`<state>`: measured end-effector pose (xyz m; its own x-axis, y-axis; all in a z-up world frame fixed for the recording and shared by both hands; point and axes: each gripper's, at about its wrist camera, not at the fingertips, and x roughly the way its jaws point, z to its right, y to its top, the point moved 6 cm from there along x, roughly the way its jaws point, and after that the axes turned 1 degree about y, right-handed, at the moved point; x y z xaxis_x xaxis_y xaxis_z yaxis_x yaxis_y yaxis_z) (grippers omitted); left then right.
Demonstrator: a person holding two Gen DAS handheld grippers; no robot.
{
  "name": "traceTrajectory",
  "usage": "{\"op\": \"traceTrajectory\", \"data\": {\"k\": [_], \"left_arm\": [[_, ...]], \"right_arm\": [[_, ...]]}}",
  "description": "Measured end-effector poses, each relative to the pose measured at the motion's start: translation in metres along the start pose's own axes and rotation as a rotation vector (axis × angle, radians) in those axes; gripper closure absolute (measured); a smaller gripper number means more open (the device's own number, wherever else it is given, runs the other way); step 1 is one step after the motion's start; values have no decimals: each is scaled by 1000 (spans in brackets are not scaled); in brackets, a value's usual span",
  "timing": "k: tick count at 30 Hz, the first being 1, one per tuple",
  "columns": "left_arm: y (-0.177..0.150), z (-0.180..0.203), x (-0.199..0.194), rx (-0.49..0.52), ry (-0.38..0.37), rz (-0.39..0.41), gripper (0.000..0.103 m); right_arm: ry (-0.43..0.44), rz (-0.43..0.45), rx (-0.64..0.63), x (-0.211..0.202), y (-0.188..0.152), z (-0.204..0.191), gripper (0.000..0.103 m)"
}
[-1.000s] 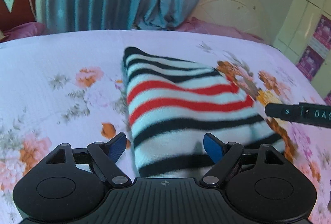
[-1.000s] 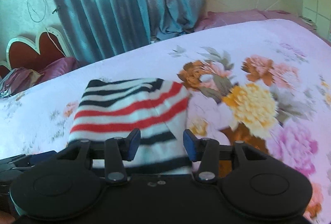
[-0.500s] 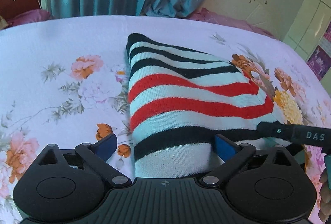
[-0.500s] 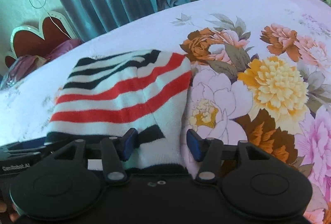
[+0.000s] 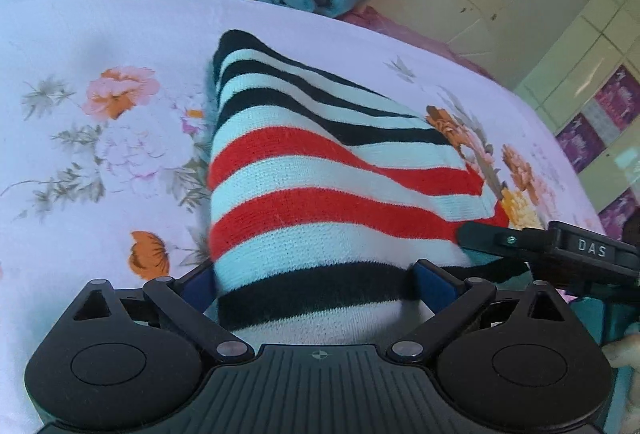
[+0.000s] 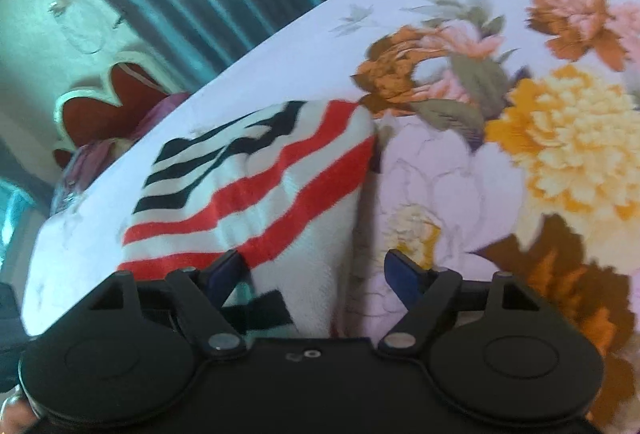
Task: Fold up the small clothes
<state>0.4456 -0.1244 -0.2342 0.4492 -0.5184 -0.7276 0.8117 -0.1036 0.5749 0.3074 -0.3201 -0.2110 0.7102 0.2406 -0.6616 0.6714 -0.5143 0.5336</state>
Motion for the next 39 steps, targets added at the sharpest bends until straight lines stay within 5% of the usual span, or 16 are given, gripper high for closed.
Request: {"op": "traceTrajectory", "data": {"k": [8, 12, 20, 32, 39], "left_arm": [[3, 1, -7, -18, -18, 29, 41], [9, 2, -20, -24, -27, 48, 50], [30, -32, -86, -14, 0, 109, 50], [45, -214, -203, -11, 94, 189, 50], [44, -318, -222, -6, 118, 188, 50]], "right_arm": [[94, -59, 46, 10, 0, -7, 68], [102, -28, 58, 0, 0, -21, 71], [165, -21, 12, -4, 2, -84, 72], [275, -54, -34, 74, -40, -257, 72], [278, -73, -38, 137, -67, -328, 72]]}}
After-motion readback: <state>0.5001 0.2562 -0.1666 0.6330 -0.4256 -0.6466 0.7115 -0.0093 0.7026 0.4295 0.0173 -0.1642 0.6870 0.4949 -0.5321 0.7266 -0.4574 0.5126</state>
